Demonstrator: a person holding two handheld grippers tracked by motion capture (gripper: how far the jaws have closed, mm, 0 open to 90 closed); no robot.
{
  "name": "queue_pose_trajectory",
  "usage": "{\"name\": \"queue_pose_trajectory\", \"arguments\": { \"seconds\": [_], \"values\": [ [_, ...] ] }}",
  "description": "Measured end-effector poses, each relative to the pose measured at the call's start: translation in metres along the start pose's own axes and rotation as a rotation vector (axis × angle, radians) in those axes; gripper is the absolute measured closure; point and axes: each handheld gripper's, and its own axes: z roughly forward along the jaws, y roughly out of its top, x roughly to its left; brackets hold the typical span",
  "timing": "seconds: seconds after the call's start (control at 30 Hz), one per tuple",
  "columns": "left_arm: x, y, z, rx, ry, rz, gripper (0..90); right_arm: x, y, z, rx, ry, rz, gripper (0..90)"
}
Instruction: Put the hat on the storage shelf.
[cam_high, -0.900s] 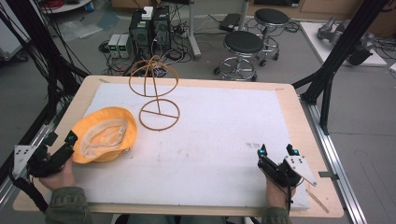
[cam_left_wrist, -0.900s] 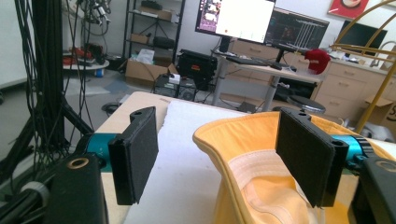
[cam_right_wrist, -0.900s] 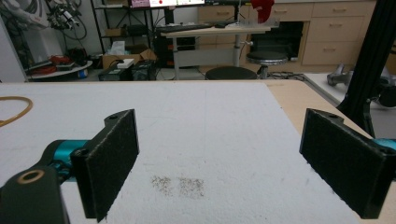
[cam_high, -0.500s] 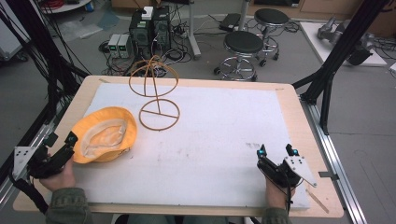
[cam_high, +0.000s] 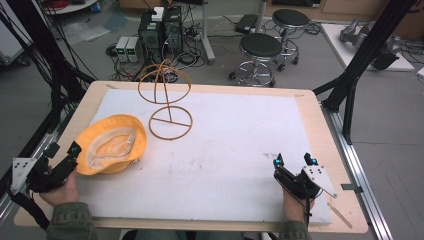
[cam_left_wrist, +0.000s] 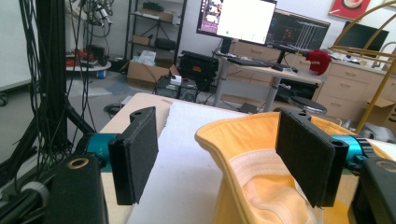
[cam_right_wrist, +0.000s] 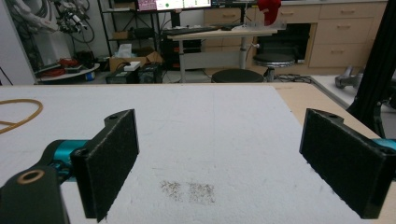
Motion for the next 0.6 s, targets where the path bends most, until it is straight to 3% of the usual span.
{"name": "queue_pose_trajectory", "arguments": {
  "seconds": [0.3,0.6],
  "values": [
    [-0.009,0.014,0.001,0.003,-0.018,0.054,30.3,0.000,-0.001,0.001,0.006,0.001,-0.004,10.8],
    [-0.024,0.022,0.015,0.124,-0.039,0.157,28.8,0.001,-0.002,0.004,0.019,0.013,-0.022,10.7]
  ]
}}
